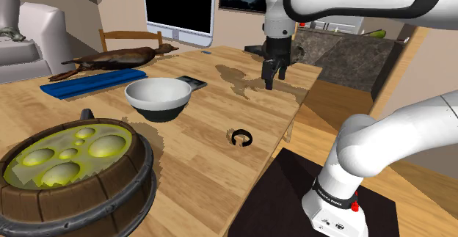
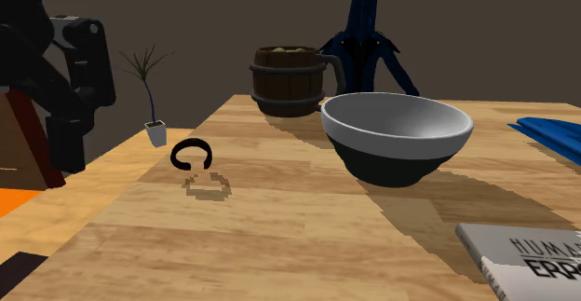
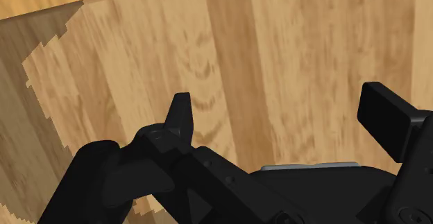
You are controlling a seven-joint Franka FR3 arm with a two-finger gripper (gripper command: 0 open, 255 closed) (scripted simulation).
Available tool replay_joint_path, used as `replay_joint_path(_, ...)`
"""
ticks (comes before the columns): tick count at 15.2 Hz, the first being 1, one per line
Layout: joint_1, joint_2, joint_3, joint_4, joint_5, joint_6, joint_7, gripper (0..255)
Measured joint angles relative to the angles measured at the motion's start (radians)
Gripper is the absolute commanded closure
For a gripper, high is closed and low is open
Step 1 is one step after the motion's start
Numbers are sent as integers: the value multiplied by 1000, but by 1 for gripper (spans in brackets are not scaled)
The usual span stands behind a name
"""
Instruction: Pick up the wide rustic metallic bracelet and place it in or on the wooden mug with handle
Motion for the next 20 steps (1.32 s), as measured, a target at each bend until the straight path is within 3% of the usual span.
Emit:
replay_joint_path(3,15,-10,11,-17,24,25,9,0)
replay_joint_path(9,99,-68,81,-116,145,157,61,0)
replay_joint_path(20,261,-99,240,-246,354,459,143,0)
